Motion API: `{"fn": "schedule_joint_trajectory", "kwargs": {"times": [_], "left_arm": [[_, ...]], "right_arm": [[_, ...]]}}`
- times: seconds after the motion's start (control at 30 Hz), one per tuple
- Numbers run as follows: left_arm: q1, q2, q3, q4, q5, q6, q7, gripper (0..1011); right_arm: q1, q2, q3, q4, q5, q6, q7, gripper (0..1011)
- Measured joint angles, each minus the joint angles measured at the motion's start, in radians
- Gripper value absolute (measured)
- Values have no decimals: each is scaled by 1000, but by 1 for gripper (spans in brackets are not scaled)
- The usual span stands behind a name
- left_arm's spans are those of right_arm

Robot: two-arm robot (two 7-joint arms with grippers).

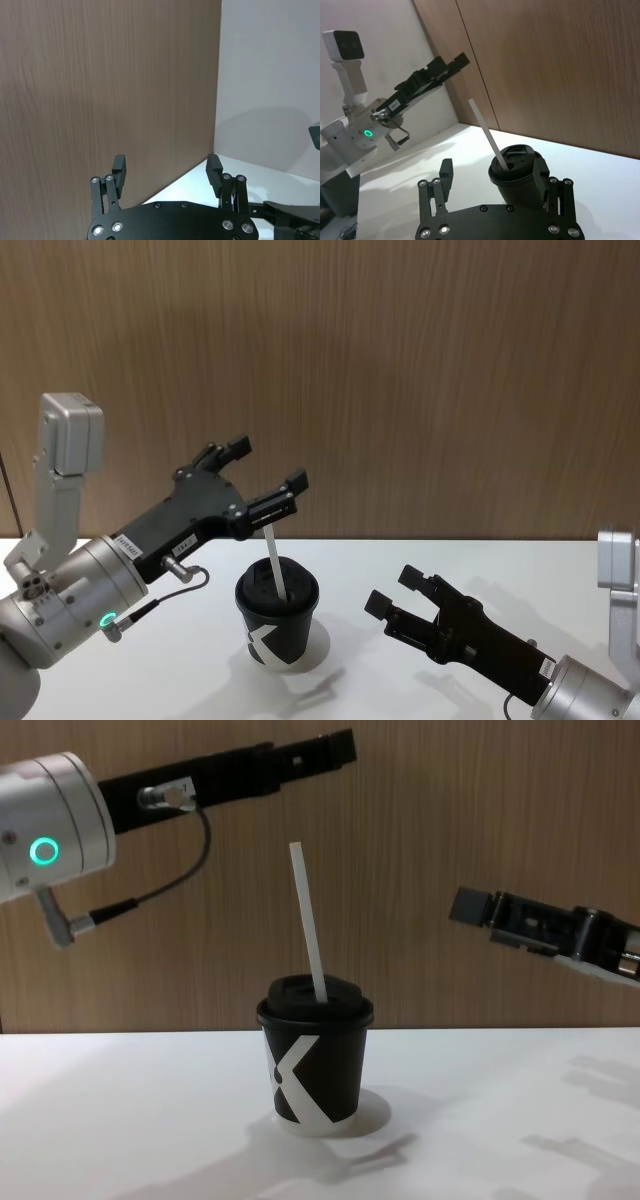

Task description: Pick up the straw with one hand, pass it to the other hand, and insert it into the cup.

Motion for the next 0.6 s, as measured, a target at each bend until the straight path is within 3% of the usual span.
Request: {"fn": "schedule_joint_trajectory", "kwargs": {"times": [0.6], "left_arm": [[30, -1, -16, -50, 20, -28, 23, 1003]], "right_arm": [[0, 0, 0, 0, 0, 0, 0, 1001]]}}
